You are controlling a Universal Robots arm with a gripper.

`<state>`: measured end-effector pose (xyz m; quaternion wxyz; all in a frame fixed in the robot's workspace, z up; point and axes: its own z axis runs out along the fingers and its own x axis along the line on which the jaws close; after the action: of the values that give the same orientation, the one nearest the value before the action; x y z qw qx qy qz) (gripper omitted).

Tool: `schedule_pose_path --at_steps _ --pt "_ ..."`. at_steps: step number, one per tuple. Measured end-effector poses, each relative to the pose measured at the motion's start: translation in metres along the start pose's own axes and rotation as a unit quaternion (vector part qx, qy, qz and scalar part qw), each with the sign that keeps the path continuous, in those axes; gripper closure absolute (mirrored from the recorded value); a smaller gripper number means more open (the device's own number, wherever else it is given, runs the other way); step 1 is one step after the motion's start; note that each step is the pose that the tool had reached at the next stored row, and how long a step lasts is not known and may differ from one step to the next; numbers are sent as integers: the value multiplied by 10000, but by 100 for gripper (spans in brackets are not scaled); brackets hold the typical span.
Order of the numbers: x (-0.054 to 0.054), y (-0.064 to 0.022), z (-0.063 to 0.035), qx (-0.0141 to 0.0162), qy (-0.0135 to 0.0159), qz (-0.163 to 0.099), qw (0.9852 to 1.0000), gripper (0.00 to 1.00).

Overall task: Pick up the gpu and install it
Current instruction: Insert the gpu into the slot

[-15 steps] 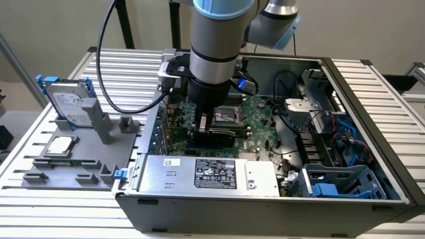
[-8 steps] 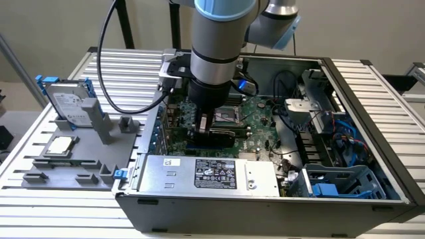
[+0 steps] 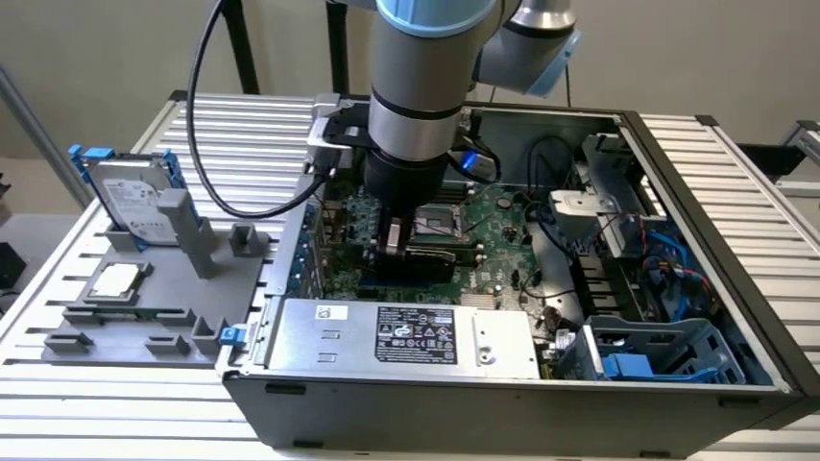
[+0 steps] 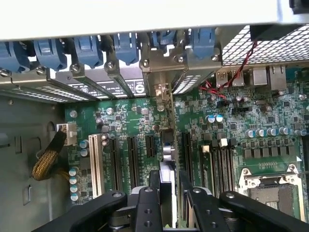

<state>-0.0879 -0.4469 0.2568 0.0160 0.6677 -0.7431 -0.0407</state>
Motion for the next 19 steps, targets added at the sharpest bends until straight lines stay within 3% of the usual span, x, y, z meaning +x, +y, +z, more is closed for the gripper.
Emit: schedule_pose_path --at_steps 5,19 --pt "3 13 -124 -5 8 3 10000 100" --pt "5 -17 -77 -25 11 4 10000 100"
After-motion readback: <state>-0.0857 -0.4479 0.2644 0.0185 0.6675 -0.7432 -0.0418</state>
